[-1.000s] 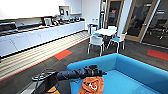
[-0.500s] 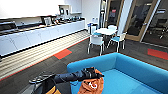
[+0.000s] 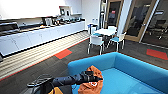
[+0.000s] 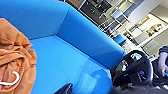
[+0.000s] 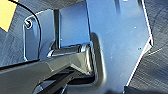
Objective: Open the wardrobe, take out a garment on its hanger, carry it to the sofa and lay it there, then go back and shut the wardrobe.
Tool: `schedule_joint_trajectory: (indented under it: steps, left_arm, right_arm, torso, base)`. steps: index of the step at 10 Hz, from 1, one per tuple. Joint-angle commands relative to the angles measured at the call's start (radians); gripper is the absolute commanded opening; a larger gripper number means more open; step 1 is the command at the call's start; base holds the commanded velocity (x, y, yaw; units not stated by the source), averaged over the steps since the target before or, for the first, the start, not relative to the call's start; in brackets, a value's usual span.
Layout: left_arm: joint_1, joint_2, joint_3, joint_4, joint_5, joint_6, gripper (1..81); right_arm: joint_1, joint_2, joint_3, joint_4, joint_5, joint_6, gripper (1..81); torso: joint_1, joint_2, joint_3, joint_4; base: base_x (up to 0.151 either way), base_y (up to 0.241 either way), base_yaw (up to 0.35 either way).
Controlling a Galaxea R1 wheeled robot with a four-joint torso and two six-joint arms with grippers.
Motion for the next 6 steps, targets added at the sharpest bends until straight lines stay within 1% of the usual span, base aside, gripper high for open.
schedule_joint_trajectory:
  steps: [1,6]
  left_arm:
    - [-0.115,-0.008,0.031,0.040,-0.003,0.002,81.1]
    - [-0.062,-0.029,0.033,0.060,-0.001,0.004,81.1]
  right_arm:
    - [0.021,0.016,0.011,-0.001,-0.064,-0.004,81.1]
    - [0.023,0.016,0.011,-0.001,-0.064,-0.004,81.1]
  torso:
    - [0.000,0.000,0.000,0.000]
    - [-0.002,-0.001,0.000,0.000]
  base:
    - [-0.085,0.000,0.000]
    - [-0.104,0.000,0.000]
